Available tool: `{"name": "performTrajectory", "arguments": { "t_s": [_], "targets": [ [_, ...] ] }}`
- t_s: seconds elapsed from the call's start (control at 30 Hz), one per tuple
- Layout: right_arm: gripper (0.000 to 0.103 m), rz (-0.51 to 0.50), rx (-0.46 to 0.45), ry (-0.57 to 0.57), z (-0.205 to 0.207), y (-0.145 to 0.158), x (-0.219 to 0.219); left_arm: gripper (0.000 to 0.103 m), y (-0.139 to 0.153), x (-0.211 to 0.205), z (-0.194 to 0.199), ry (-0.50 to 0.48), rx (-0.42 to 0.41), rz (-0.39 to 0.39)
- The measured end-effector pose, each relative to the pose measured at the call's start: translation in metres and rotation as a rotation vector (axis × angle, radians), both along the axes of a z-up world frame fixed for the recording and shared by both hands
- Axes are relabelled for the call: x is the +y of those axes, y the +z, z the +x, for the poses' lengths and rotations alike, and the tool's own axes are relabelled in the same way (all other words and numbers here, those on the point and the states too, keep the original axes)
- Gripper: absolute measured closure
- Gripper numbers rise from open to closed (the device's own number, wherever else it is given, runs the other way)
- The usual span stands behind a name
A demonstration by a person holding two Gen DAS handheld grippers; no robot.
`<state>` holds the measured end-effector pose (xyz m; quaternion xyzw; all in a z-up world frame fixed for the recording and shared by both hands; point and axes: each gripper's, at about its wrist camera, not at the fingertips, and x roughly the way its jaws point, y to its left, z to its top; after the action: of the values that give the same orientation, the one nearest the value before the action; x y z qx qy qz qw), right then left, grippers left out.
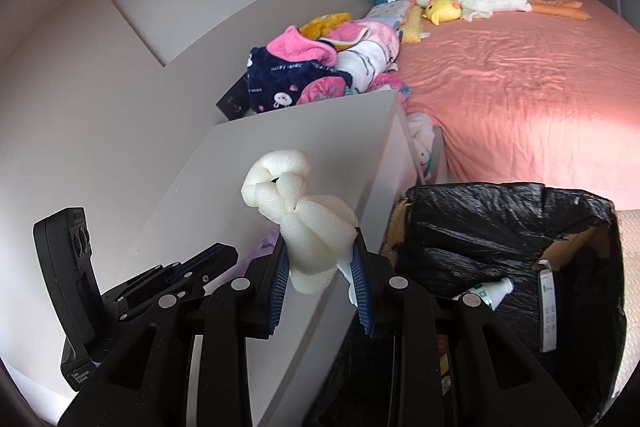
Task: Collect trash
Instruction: 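Grasp the purple bag's knot with the left tool, then carry the purple bag over the trash bag with the left tool while the right tool holds the toy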
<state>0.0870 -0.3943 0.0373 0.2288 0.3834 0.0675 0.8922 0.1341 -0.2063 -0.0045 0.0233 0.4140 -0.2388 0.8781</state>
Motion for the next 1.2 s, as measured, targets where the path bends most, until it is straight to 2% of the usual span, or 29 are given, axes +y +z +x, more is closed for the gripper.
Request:
{"name": "performTrajectory", "arguments": {
  "t_s": [0.07, 0.23, 0.33, 0.4, 0.43, 0.5, 0.53, 0.57, 0.93, 1.03, 1.2],
  "targets": [
    [0.072, -0.001, -0.007, -0.016, -0.008, 0.004, -0.009, 0.100, 0.003, -0.006, -0.004, -0.017, 0.000, -0.016],
    [0.072, -0.001, -0.031, -0.048, -0.028, 0.012, -0.029, 0.101, 0.009, -0.022, -0.013, -0.053, -0.004, -0.014],
    [0.072, -0.005, -0.045, -0.061, -0.038, 0.017, -0.035, 0.101, 0.009, -0.023, -0.012, -0.020, -0.002, -0.020],
    [0.072, -0.006, -0.051, -0.064, -0.042, 0.018, -0.038, 0.100, 0.007, -0.026, -0.014, -0.005, -0.008, 0.012],
    [0.072, -0.008, -0.052, -0.066, -0.044, 0.019, -0.039, 0.092, 0.005, -0.028, -0.014, -0.009, 0.004, 0.027],
    [0.072, -0.005, -0.051, -0.070, -0.045, 0.018, -0.040, 0.051, 0.001, -0.030, -0.013, -0.016, 0.020, 0.044],
    [0.072, -0.004, -0.051, -0.070, -0.046, 0.018, -0.040, 0.021, 0.000, -0.029, -0.014, -0.014, 0.005, 0.040],
    [0.072, -0.005, -0.052, -0.070, -0.045, 0.018, -0.040, 0.019, 0.001, -0.027, -0.016, -0.009, -0.023, 0.033],
    [0.071, 0.003, -0.033, -0.077, -0.041, 0.011, -0.042, 0.021, -0.022, -0.021, -0.001, 0.023, 0.016, 0.082],
    [0.072, 0.004, -0.027, -0.076, -0.037, 0.008, -0.043, 0.035, -0.031, -0.024, 0.003, 0.028, 0.039, 0.116],
    [0.071, 0.007, -0.018, -0.078, -0.033, 0.004, -0.046, 0.049, -0.044, -0.025, 0.008, 0.045, 0.079, 0.151]
  ]
}}
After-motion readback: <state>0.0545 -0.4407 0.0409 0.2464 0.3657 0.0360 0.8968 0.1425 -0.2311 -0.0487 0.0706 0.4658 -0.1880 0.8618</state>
